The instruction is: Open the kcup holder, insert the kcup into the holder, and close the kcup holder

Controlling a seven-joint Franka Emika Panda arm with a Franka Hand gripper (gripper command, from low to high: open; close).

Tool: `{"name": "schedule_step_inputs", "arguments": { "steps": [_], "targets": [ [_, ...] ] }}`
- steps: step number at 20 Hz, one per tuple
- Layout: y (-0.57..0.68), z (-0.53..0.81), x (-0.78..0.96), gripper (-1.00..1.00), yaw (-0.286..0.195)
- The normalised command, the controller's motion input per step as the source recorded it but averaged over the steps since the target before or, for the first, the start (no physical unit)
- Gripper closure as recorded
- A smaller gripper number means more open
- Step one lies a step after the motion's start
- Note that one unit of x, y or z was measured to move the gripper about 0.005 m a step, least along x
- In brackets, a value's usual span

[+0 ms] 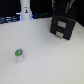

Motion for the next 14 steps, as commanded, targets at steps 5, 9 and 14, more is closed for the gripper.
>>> {"name": "schedule_step_inputs", "arguments": {
  "steps": [5, 9, 14],
  "targets": [
    [0.56, -0.31, -0.18, -1.00, -0.178],
    [0.45, -0.37, -0.15, -1.00, -0.158],
    [0.36, -0.39, -0.18, -1.00, -0.152]
  ]
}}
